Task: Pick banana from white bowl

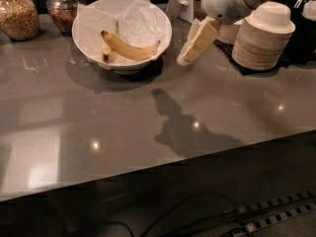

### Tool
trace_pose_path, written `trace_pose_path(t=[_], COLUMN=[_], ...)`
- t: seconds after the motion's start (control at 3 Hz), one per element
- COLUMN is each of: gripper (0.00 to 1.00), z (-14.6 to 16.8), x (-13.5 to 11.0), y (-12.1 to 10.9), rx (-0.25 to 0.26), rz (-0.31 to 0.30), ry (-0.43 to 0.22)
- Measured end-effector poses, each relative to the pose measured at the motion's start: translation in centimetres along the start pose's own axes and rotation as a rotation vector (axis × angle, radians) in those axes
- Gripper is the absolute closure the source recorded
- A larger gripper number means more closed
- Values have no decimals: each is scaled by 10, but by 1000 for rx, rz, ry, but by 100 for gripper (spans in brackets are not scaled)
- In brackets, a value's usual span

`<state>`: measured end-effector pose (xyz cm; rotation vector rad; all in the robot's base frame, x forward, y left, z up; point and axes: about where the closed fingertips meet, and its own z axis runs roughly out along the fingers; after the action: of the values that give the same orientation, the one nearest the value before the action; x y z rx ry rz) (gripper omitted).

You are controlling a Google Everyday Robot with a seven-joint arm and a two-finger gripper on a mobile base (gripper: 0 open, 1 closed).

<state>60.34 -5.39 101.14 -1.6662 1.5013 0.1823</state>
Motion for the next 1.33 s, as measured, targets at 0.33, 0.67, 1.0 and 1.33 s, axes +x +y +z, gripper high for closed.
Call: trace_pose_path(t=[0.33,0.67,1.0,1.33], gripper=[0,5,21,37], z=[26,53,79,100], x=[-10,-17,-20,-18], y=[-12,-23,-36,-46], rx=[-20,-43,-60,-72], rz=[-14,-26,-62,-116], ry=[-57,-106,-126,-106])
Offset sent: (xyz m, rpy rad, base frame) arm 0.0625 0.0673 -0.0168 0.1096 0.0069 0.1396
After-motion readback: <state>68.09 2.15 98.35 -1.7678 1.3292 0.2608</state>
